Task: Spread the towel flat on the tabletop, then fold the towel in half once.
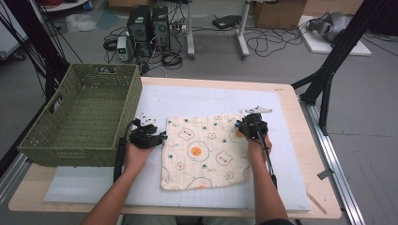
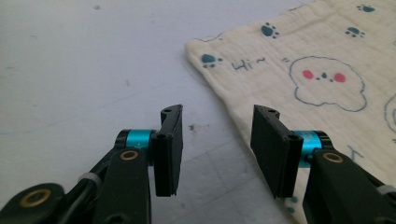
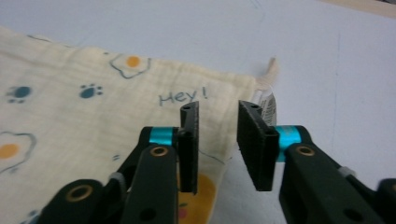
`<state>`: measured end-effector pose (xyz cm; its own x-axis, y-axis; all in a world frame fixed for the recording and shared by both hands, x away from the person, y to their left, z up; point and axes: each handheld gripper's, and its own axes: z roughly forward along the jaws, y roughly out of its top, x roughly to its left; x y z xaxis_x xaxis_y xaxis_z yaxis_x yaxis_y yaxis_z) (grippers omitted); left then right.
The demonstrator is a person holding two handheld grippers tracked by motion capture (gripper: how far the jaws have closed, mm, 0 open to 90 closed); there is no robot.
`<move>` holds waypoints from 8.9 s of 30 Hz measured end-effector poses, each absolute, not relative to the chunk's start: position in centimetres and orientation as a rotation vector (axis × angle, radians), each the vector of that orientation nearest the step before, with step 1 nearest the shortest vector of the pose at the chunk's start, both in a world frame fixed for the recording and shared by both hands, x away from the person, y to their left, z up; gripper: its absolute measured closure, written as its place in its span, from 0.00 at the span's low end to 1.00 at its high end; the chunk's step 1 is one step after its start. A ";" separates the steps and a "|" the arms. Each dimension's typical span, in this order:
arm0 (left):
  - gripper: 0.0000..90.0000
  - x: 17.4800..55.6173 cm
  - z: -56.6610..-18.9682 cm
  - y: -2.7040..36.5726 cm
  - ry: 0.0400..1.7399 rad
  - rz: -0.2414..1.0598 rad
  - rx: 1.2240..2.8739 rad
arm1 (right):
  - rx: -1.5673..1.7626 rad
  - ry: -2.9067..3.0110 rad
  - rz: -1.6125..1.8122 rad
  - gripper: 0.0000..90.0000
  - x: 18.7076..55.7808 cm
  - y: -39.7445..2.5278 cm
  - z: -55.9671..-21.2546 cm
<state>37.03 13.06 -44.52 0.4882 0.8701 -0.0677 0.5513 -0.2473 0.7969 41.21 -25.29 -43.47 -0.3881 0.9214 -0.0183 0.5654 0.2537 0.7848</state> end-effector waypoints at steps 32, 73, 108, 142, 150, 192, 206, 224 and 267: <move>0.68 38.5 -44.9 12.1 1.203 0.568 1.938 | 1.251 2.154 0.915 0.93 36.1 -25.2 -44.6; 0.55 30.8 -44.7 13.4 1.017 0.464 1.993 | 1.244 2.228 1.078 0.53 26.7 -27.6 -43.9; 0.96 27.6 -44.7 13.0 0.868 0.447 2.115 | 1.257 2.176 1.041 0.52 25.2 -28.6 -43.7; 0.20 28.1 -43.8 15.0 0.875 0.456 1.782 | 1.173 2.006 1.146 0.13 25.4 -30.5 -42.0; 0.21 27.9 -43.8 15.1 0.858 0.459 1.804 | 1.156 1.984 1.150 0.13 25.5 -31.1 -41.9; 0.25 34.2 -40.9 14.2 0.934 0.436 1.771 | 1.190 1.981 1.152 0.13 25.5 -31.9 -41.9; 0.26 38.9 -40.0 13.0 1.040 0.428 1.776 | 1.168 2.015 1.153 0.13 26.0 -31.3 -42.0; 0.42 42.6 -43.7 12.2 1.218 0.488 1.867 | 1.173 2.042 1.153 0.13 26.2 -31.1 -42.4; 0.93 43.5 -44.2 13.0 1.135 0.369 1.877 | 1.336 2.241 0.979 0.15 39.9 -27.0 -43.2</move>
<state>43.46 13.01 -44.21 0.5372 0.8240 -0.1801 0.5606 -0.1892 0.8062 39.89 -27.03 -43.23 -0.4925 0.8691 0.0466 0.6248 0.3157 0.7141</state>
